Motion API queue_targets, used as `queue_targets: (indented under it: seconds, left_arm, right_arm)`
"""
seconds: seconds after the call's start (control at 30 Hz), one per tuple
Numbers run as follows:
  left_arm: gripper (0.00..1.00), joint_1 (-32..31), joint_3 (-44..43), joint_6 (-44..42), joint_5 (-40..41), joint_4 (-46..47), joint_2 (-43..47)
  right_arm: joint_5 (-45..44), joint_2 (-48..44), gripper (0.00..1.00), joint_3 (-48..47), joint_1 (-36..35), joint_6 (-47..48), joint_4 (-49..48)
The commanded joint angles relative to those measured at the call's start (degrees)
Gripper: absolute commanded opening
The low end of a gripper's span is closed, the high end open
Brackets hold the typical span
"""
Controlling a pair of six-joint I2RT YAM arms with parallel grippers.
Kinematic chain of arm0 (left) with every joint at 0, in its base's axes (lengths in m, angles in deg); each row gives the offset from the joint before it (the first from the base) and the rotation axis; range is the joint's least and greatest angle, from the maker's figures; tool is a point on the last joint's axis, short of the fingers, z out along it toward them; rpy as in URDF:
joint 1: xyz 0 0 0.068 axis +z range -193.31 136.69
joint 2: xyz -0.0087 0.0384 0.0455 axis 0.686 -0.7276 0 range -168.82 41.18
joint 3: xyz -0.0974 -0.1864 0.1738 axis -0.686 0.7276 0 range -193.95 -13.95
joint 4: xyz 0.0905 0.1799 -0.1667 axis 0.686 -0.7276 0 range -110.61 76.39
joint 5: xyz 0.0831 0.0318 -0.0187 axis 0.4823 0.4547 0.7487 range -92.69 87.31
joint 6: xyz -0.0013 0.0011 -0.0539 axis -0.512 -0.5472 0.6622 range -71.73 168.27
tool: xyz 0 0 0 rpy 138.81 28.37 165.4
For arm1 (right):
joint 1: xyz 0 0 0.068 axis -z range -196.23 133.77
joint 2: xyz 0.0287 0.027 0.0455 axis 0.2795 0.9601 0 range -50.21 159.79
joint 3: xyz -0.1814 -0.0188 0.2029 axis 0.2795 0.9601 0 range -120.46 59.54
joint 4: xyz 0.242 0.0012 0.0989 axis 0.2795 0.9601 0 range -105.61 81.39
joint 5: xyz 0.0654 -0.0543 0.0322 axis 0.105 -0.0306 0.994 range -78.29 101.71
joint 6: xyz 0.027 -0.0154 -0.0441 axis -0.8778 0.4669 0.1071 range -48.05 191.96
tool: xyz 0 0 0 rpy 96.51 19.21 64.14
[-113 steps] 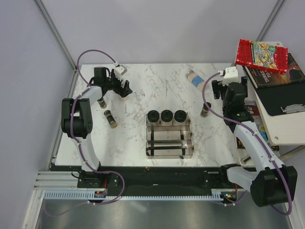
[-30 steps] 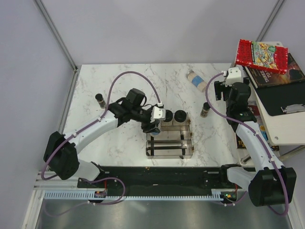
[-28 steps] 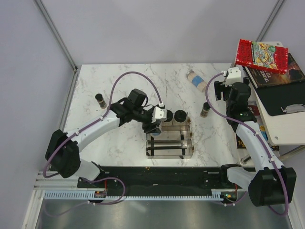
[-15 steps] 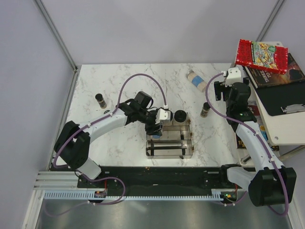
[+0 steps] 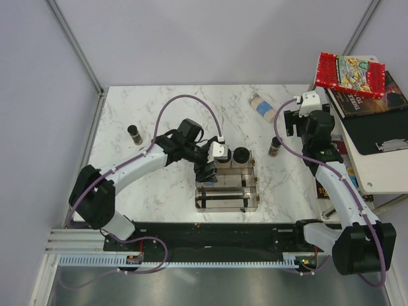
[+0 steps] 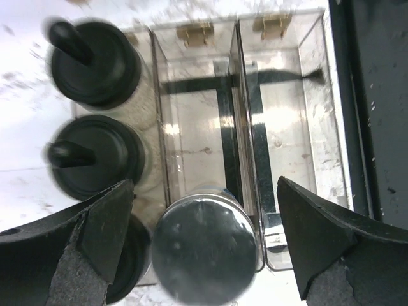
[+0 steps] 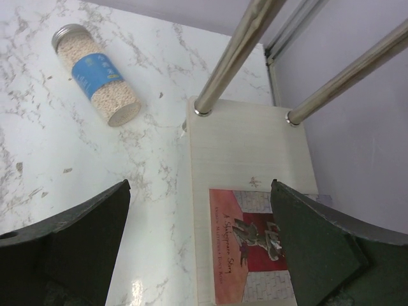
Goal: Organize the condiment bottles
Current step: Place the bottle in the storage box.
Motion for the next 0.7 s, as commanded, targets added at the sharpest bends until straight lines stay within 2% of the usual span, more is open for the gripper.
queue_targets:
  seconds: [0.0, 0.1, 0.17, 0.23, 0.37, 0.5, 0.57, 0.6, 0.67]
  left_arm:
    - [0.99, 0.65, -5.31, 3.94, -3.13, -0.89, 10.14]
    - [0.99, 2.76, -4.61, 6.39, -1.29, 2.86, 18.22]
    - [0.99, 4.25, -2.25, 9.02, 4.32, 6.03, 22.96]
    - [0.99, 7.68, 2.49, 10.44, 10.11, 10.96, 25.26]
    - [0.99, 16.55, 9.62, 10.18, 12.52, 12.64, 26.94]
    - [0.99, 29.97, 13.48, 9.65, 6.2, 10.8, 26.59]
    - [0.99, 32.81, 14.72, 10.18, 2.69, 10.88, 27.29]
    - [0.99, 34.57, 16.2, 10.27, 1.37, 10.88, 27.55]
    - [0.99, 35.11, 17.62, 10.7, -0.75, 11.32, 28.78]
  right_arm:
    - [7.96, 1.25, 0.98, -2.6, 0.28, 0.26, 3.07]
    - [11.31, 2.39, 0.98, -3.47, 0.19, 0.88, 5.61]
    - [12.37, 3.27, 0.98, -4.18, 0.28, 1.06, 6.76]
    - [13.34, 4.4, 0.98, -5.93, -0.07, 1.06, 9.22]
    - [14.75, 8.44, 0.98, -11.03, -2.26, 1.4, 13.35]
    - [13.78, 17.22, 0.98, -21.8, -7.18, 4.04, 19.14]
    - [15.27, 24.86, 0.98, -27.62, -7.28, 4.4, 22.04]
    - [15.71, 27.94, 0.98, -34.78, -7.2, 4.4, 25.45]
    - [16.24, 37.78, 0.98, -43.34, -7.37, 5.27, 29.68]
